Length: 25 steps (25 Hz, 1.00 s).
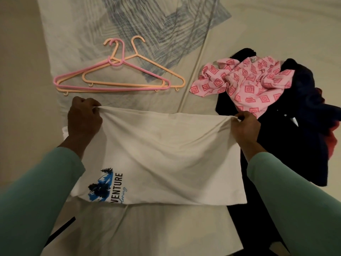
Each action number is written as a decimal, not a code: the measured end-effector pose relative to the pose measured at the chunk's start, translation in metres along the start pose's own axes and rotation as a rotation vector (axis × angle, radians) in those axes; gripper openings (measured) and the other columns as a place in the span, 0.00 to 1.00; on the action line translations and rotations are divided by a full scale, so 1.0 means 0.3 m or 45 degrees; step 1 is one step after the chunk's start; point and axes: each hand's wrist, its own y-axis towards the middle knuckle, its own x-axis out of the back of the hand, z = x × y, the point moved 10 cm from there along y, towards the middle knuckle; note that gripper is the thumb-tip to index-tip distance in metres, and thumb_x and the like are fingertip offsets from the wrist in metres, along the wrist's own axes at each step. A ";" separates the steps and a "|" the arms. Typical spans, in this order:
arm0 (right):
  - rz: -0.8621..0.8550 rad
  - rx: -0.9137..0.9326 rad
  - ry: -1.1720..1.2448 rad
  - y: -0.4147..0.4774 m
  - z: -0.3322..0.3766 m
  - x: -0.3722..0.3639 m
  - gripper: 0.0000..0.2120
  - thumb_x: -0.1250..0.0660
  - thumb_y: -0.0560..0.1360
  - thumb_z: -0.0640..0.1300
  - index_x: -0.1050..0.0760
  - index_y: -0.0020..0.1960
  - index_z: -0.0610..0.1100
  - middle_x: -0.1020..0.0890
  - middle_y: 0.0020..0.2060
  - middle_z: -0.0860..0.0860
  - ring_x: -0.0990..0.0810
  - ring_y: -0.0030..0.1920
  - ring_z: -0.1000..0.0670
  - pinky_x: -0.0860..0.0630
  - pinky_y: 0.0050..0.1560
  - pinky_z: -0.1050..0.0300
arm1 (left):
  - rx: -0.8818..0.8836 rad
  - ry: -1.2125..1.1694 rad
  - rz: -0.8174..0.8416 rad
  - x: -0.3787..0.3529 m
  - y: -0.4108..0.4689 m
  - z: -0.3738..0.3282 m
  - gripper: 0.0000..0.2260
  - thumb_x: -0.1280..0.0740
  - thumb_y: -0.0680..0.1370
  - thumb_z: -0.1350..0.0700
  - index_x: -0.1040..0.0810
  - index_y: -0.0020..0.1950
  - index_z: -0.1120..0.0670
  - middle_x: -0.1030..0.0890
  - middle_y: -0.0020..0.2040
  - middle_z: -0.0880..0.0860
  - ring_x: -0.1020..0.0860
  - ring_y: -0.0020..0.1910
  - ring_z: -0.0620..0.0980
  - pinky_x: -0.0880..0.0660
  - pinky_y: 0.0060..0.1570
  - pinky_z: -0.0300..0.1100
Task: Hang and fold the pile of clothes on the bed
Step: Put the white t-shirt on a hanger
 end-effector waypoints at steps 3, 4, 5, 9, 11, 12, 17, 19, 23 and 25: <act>-0.010 -0.107 0.212 -0.047 -0.034 0.042 0.02 0.30 0.75 0.44 0.20 0.47 0.49 0.13 0.47 0.43 0.15 0.51 0.39 0.19 0.60 0.45 | 0.070 -0.139 -0.181 0.120 -0.074 0.005 0.09 0.34 0.81 0.60 0.17 0.57 0.58 0.18 0.55 0.63 0.20 0.52 0.66 0.25 0.56 0.55; 0.006 -0.153 0.307 -0.060 -0.051 0.054 0.01 0.31 0.74 0.44 0.23 0.44 0.49 0.14 0.42 0.44 0.13 0.46 0.41 0.17 0.57 0.42 | 0.102 -0.197 -0.240 0.167 -0.105 0.012 0.09 0.35 0.81 0.59 0.17 0.57 0.57 0.16 0.54 0.61 0.20 0.50 0.65 0.24 0.55 0.54; 0.035 -0.186 0.371 -0.078 -0.062 0.068 0.03 0.31 0.74 0.43 0.25 0.43 0.50 0.14 0.38 0.45 0.13 0.41 0.42 0.16 0.53 0.40 | 0.136 -0.256 -0.293 0.215 -0.139 0.021 0.10 0.35 0.81 0.57 0.17 0.57 0.55 0.16 0.53 0.60 0.19 0.49 0.63 0.24 0.54 0.53; -0.047 -0.182 0.510 -0.167 -0.076 0.205 0.07 0.29 0.66 0.44 0.21 0.44 0.50 0.14 0.40 0.47 0.13 0.41 0.44 0.14 0.50 0.43 | 0.227 -0.527 -0.425 0.394 -0.298 0.048 0.09 0.35 0.80 0.55 0.17 0.56 0.52 0.15 0.51 0.56 0.16 0.43 0.56 0.18 0.51 0.51; -0.141 -0.135 0.564 -0.234 -0.054 0.307 0.08 0.28 0.71 0.41 0.17 0.49 0.48 0.14 0.43 0.48 0.13 0.45 0.45 0.16 0.54 0.45 | 0.260 -0.581 -0.459 0.484 -0.383 0.052 0.09 0.35 0.80 0.55 0.17 0.56 0.52 0.15 0.51 0.57 0.16 0.40 0.55 0.17 0.47 0.47; -0.195 -0.102 0.593 -0.276 -0.028 0.373 0.08 0.28 0.73 0.40 0.16 0.51 0.47 0.14 0.43 0.49 0.14 0.46 0.47 0.17 0.57 0.46 | 0.271 -0.603 -0.476 0.537 -0.429 0.048 0.09 0.35 0.80 0.55 0.17 0.56 0.52 0.15 0.51 0.57 0.16 0.40 0.55 0.17 0.46 0.46; -0.459 0.062 1.021 -0.479 0.067 0.767 0.09 0.33 0.80 0.40 0.14 0.53 0.49 0.13 0.44 0.50 0.14 0.44 0.52 0.18 0.54 0.55 | 0.265 -0.892 -0.753 0.886 -0.749 -0.014 0.10 0.36 0.80 0.55 0.18 0.57 0.53 0.15 0.48 0.59 0.14 0.40 0.54 0.16 0.46 0.52; -0.375 0.073 1.096 -0.520 0.040 0.886 0.11 0.33 0.79 0.40 0.14 0.50 0.52 0.13 0.46 0.49 0.14 0.46 0.50 0.17 0.56 0.51 | 0.244 -1.005 -0.818 1.018 -0.892 -0.043 0.10 0.35 0.78 0.52 0.17 0.56 0.49 0.14 0.47 0.58 0.13 0.42 0.55 0.16 0.50 0.53; -0.449 0.018 1.462 -0.666 -0.045 1.160 0.14 0.35 0.79 0.35 0.15 0.45 0.51 0.14 0.44 0.42 0.15 0.34 0.51 0.14 0.45 0.52 | 0.090 -0.948 -0.784 1.254 -1.111 -0.182 0.08 0.34 0.80 0.58 0.17 0.54 0.47 0.15 0.47 0.55 0.14 0.42 0.51 0.16 0.50 0.50; -0.461 -0.072 1.651 -0.760 -0.083 1.284 0.12 0.36 0.80 0.34 0.16 0.48 0.46 0.14 0.41 0.43 0.18 0.28 0.54 0.16 0.38 0.59 | -0.026 -0.945 -0.833 1.372 -1.236 -0.251 0.10 0.34 0.82 0.60 0.17 0.53 0.46 0.16 0.51 0.57 0.14 0.41 0.50 0.15 0.47 0.46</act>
